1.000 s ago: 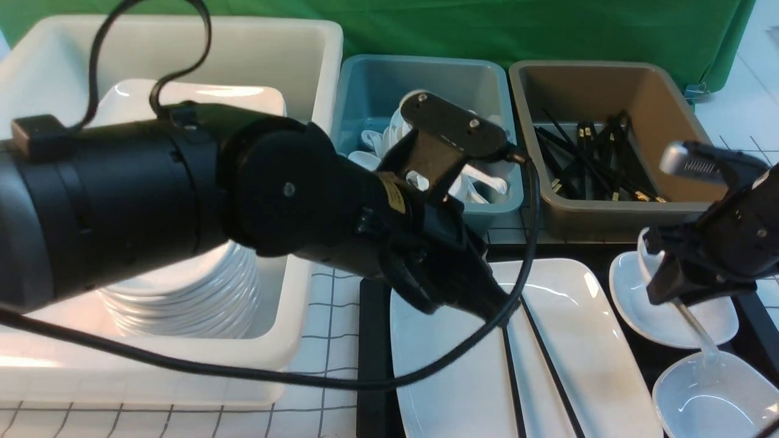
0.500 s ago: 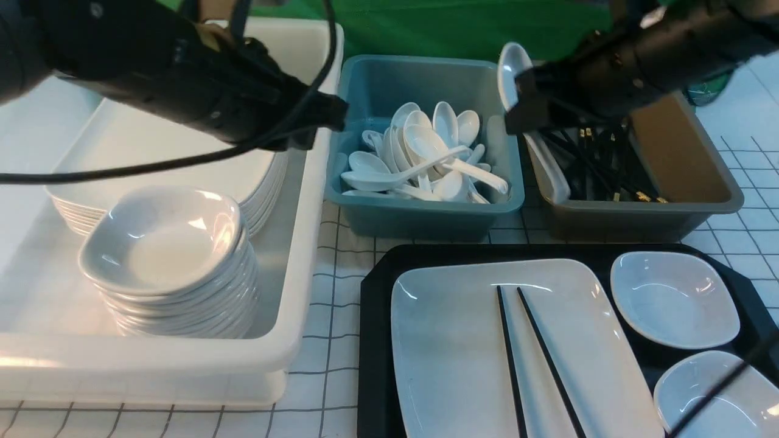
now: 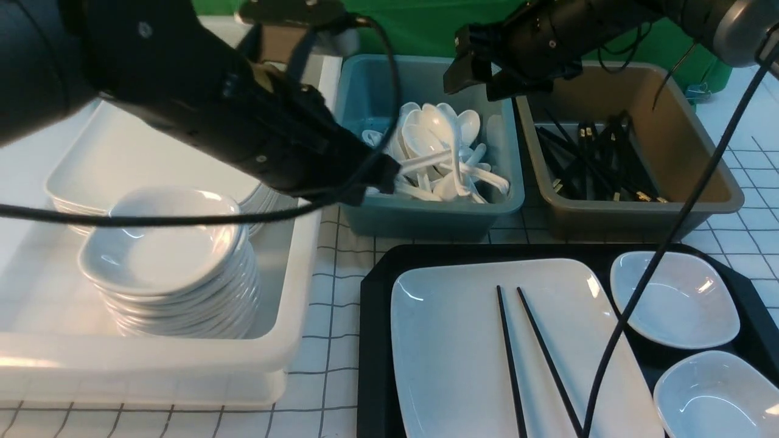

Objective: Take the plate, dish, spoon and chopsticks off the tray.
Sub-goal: Use the right arm to put the soup spoon into the small storage box in the middle, then use the right arm to grab a pair of chopsticks from the plate

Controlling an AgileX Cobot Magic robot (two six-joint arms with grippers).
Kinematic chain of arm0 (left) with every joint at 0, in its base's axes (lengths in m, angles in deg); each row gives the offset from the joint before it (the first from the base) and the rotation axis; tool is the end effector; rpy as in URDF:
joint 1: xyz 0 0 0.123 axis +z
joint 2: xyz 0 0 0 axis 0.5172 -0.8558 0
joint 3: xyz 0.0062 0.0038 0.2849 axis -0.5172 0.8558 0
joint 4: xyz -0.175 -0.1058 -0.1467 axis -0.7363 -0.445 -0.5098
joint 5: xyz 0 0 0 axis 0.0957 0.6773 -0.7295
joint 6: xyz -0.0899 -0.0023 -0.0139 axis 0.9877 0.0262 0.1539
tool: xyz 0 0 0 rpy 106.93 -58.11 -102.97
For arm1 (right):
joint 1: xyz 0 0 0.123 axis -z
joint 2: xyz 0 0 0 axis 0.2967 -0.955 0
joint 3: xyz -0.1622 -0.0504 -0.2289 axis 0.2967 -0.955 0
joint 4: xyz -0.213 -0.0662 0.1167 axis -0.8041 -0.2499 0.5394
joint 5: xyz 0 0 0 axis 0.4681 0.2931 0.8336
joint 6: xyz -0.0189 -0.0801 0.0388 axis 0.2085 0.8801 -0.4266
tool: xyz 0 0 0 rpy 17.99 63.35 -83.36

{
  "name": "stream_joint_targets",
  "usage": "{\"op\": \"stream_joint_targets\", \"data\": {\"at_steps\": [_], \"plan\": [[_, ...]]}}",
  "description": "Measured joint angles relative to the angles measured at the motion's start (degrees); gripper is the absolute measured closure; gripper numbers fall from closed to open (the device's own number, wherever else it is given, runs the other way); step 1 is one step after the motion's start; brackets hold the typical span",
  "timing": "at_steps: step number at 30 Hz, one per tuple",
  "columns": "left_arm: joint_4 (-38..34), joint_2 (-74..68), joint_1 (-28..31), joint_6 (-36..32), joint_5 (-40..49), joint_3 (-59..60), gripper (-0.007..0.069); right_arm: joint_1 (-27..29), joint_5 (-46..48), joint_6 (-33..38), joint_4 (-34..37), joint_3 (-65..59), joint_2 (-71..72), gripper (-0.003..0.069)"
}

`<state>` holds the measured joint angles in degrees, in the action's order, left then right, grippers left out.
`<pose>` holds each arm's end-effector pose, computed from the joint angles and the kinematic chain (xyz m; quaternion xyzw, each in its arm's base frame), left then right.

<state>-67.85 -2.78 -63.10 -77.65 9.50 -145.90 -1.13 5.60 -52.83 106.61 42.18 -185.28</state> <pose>0.2742 -0.1840 0.3321 0.2169 0.9143 -0.1680 0.2981 0.4573 0.1858 0.3100 -0.1409 0.9176 0.2408 0.2832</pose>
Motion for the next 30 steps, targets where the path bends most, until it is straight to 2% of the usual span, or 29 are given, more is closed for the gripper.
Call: {"op": "stream_joint_targets", "data": {"at_steps": [4,8,9,11,13,14,17,21,28,30], "plan": [[0.1,-0.7,-4.6,3.0,-0.8,0.0,0.0628,0.6,7.7,0.6,-4.2,1.1,2.2,0.0228],[0.5,-2.6,-9.8,5.0,-1.5,0.0,0.0628,2.4,11.3,0.6,-12.9,-2.9,10.9,0.047],[0.6,-2.7,-10.1,5.2,-1.5,0.0,0.0628,2.5,11.3,0.6,-13.3,-3.3,11.4,0.049],[1.0,-4.5,-13.7,7.6,-1.8,0.0,0.0626,3.4,11.5,0.6,-15.6,-10.0,18.8,0.0584],[1.4,-6.3,-16.1,8.6,-2.6,0.0,0.0624,3.5,11.7,0.6,-16.0,-16.6,24.8,0.0623],[1.4,-6.5,-16.1,8.7,-2.6,0.0,0.0624,3.5,11.8,0.7,-16.0,-17.3,25.4,0.0625],[1.2,-9.5,-18.1,12.3,-4.1,0.0,0.0599,3.5,11.9,1.0,-16.0,-30.9,34.9,0.0619],[1.1,-11.2,-18.1,13.2,-4.1,0.0,0.0564,3.5,8.3,0.0,-16.1,-43.8,41.4,0.0552],[2.2,-11.7,-18.1,15.8,-4.1,0.0,0.0554,2.9,2.9,0.2,-15.8,-59.5,46.8,0.0307],[2.0,-12.5,-18.1,16.0,-4.2,0.0,0.0552,2.9,2.8,0.4,-15.7,-61.5,47.0,0.0263]]}}
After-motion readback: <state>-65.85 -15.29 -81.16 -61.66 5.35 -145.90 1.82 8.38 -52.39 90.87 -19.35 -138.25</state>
